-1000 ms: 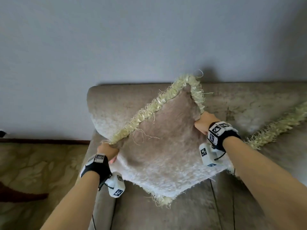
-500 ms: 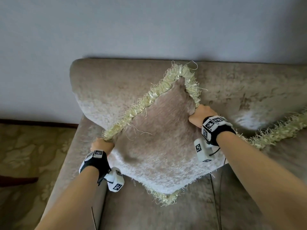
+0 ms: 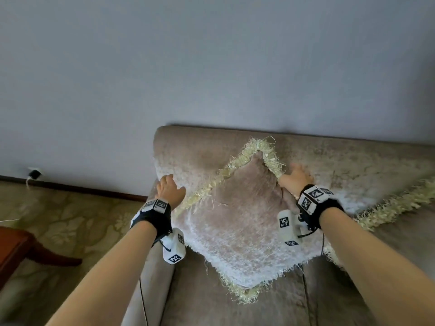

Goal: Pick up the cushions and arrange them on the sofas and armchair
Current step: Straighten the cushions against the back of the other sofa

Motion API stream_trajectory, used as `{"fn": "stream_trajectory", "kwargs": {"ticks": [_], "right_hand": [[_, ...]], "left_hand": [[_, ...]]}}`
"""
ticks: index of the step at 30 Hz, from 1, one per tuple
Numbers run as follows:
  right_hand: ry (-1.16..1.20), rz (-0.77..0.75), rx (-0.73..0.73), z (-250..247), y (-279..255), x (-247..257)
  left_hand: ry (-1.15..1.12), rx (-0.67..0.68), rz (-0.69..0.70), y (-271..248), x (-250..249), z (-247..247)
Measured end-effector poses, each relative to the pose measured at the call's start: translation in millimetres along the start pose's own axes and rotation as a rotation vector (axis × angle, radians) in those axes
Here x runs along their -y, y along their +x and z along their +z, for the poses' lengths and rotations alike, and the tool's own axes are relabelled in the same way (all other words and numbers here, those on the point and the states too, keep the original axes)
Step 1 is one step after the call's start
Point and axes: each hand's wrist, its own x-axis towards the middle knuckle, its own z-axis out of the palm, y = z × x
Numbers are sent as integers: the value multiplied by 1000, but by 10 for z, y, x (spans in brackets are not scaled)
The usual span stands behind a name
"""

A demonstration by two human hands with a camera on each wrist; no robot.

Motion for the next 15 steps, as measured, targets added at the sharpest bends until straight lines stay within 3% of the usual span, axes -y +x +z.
{"fn": "stream_trajectory", "kwargs": {"ticks": [8,15], "right_hand": [[-30,-365,217,-358,-1215,1157],[-107,-721,411,369,-2289,2299]], "left_hand": [[-83,-241,-29,-743,433,-1628],[-215,-466,-260,-1907,1603,-2524]]}}
